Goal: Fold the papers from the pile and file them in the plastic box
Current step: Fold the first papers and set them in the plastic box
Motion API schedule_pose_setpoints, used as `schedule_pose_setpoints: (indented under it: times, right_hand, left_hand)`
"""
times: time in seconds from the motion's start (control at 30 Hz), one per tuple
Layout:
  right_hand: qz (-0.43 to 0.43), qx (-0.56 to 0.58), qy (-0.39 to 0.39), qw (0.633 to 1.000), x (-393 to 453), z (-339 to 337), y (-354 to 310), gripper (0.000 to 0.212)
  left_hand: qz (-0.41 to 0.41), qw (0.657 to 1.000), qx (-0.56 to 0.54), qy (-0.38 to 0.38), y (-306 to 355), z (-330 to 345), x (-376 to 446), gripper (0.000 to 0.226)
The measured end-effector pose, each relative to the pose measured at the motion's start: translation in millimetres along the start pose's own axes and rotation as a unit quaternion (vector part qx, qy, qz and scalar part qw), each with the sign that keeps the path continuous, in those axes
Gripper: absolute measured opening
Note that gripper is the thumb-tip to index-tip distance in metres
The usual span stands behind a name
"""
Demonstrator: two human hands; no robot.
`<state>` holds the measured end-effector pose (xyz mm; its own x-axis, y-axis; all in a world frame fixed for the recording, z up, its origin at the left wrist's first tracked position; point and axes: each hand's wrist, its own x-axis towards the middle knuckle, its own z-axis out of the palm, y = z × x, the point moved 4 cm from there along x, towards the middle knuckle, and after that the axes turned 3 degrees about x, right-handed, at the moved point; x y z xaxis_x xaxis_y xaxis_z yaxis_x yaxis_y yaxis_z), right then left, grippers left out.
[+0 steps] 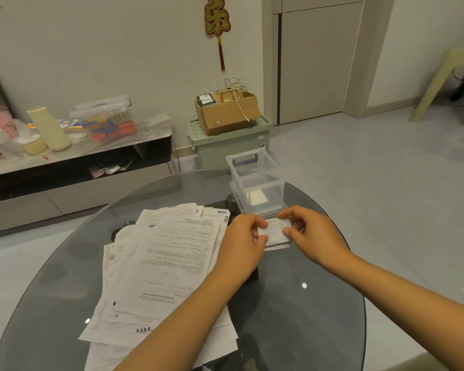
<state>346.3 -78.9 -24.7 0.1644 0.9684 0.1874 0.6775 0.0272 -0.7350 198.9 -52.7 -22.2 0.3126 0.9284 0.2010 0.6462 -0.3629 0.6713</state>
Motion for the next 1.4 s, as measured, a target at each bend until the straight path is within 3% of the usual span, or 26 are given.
schedule_pose_setpoints:
  times: [0.3, 0.43, 0.67, 0.8, 1.1, 1.4]
  right_hand:
    - [-0.002, -0.071, -0.067, 0.995, 3, 21, 17, 0.038]
    - [-0.005, -0.168, -0.084, 0.982, 1, 23, 17, 0.039]
    - [0.001, -0.222, -0.127, 0.967, 3, 19, 19, 0.042]
    - [-0.008, -0.221, -0.132, 0.966, 1, 18, 17, 0.043]
    - [-0.102, -0.171, -0.047, 0.979, -11, 7, -12, 0.038]
    - [-0.175, -0.106, -0.059, 0.977, -32, 31, -61, 0.033]
  left_hand:
    - [-0.055, 0.997, 0.020, -0.046, -20, 13, 8, 0.019]
    - [-0.046, 0.996, 0.035, -0.065, -23, 10, 10, 0.022]
    - [-0.034, 0.988, 0.086, -0.126, -23, 13, 12, 0.028]
    - [-0.035, 0.987, 0.102, -0.120, -21, 13, 10, 0.029]
    - [-0.035, 0.996, 0.052, -0.060, -2, -11, -12, 0.027]
    - [-0.017, 0.997, 0.065, -0.044, -11, -62, -46, 0.023]
